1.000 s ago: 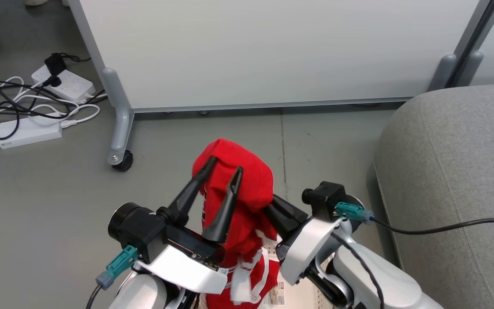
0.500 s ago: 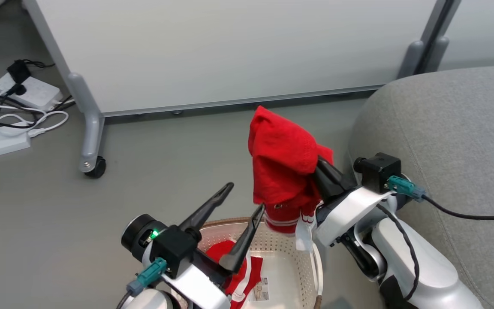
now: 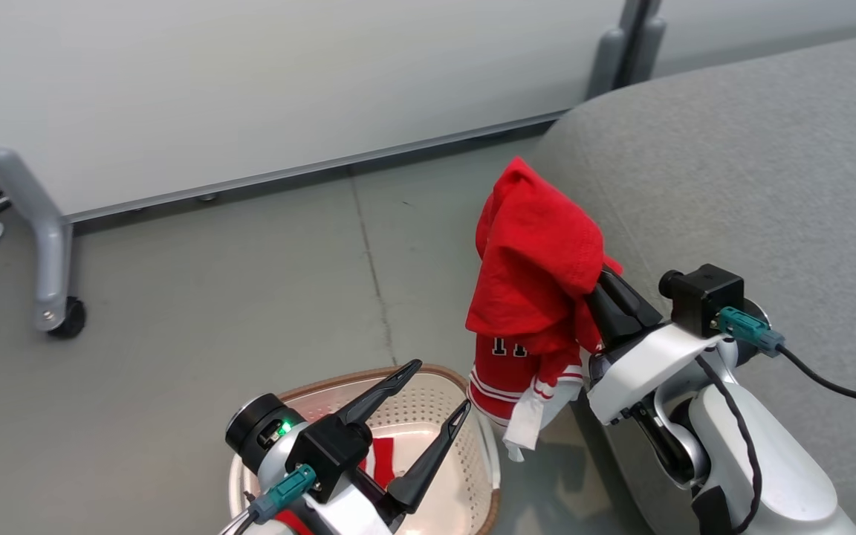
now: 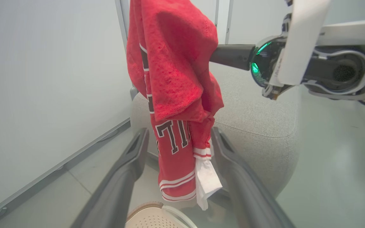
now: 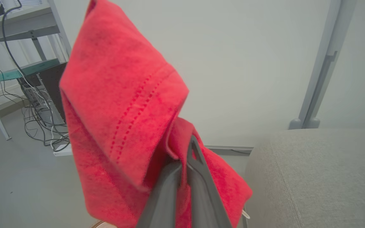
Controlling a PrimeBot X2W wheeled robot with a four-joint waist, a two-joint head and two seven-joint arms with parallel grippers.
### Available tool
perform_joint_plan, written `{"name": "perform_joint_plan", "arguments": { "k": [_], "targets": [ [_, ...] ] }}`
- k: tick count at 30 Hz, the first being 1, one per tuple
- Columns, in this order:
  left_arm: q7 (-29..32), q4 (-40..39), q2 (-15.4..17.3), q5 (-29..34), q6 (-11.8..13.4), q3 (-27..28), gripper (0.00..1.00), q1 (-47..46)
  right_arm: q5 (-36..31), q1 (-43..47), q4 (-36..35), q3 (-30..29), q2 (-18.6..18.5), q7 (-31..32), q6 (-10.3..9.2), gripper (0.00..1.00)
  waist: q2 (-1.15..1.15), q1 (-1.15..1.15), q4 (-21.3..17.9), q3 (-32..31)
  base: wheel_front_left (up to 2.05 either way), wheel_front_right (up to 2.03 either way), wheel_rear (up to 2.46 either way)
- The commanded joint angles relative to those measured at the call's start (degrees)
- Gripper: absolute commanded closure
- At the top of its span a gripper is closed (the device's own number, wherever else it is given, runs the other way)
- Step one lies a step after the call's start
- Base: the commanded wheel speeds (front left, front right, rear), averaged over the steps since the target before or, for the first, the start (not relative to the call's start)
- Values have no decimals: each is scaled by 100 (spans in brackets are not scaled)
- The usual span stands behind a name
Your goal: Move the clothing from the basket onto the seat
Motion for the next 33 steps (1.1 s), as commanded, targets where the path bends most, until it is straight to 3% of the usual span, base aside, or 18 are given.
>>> {"name": "perform_joint_plan", "arguments": {
  "k": [1, 17, 25, 33],
  "targets": [
    [-19, 6, 24, 8, -22, 9, 0, -119, -45, 71, -73, -63, -30, 56, 13, 100, 0, 0, -220, 91, 0, 0, 0],
    [120, -197, 223, 41, 10, -92, 0, -338, -180, 158, -726, -926, 14, 256, 13, 100, 0, 0, -1223, 601, 0, 0, 0],
    [241, -390, 364, 107, 11, -47, 0, -605, 62, -696, -551, -1474, -169, 73, 13, 100, 0, 0, -1302, 1045, 0, 0, 0],
    [366, -615, 565, 205, -35, -21, 0, -1013, 279, -1917, -85, -2096, -677, -212, 13, 100, 0, 0, -1139, 1694, 0, 0, 0]
  ]
}}
